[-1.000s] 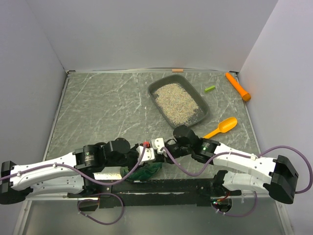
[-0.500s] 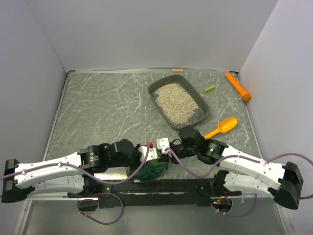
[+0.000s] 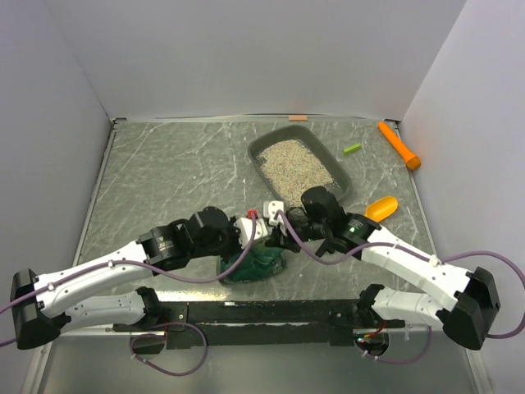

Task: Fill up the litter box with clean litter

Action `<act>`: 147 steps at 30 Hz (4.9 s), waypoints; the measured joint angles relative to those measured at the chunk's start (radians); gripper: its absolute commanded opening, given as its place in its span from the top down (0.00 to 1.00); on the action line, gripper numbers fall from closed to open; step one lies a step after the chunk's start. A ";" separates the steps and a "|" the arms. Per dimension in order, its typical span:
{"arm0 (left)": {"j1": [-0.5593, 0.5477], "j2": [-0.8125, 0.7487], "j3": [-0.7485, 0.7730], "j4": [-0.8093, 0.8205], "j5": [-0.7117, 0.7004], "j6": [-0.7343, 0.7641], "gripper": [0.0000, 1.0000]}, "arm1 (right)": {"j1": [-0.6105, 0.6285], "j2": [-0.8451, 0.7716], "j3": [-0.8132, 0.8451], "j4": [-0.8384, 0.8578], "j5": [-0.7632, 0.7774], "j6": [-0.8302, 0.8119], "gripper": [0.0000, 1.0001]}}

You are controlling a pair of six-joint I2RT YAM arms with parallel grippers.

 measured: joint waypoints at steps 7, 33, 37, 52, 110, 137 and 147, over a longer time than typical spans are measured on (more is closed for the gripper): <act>0.124 0.021 0.071 -0.019 0.039 0.064 0.99 | -0.048 0.072 0.086 0.031 -0.006 0.008 1.00; 0.179 0.022 -0.093 0.122 0.058 0.068 0.99 | -0.279 -0.180 0.043 0.160 0.419 0.454 0.42; 0.178 0.008 -0.093 0.112 0.062 0.065 0.99 | -0.380 -0.188 0.043 0.090 0.558 0.608 0.37; 0.169 -0.074 -0.093 0.021 0.014 0.060 0.99 | -0.536 -0.203 -0.201 -0.146 0.613 1.068 0.42; 0.137 -0.051 -0.086 0.019 -0.026 0.057 0.88 | -0.560 -0.146 -0.436 0.033 0.658 1.319 1.00; 0.135 -0.040 0.328 -0.106 -0.032 -0.084 0.51 | -0.406 -0.302 -0.035 -0.130 0.402 0.852 1.00; 0.135 -0.090 0.286 0.053 -0.008 -0.398 0.48 | -0.245 -0.264 0.248 -0.135 0.201 0.695 1.00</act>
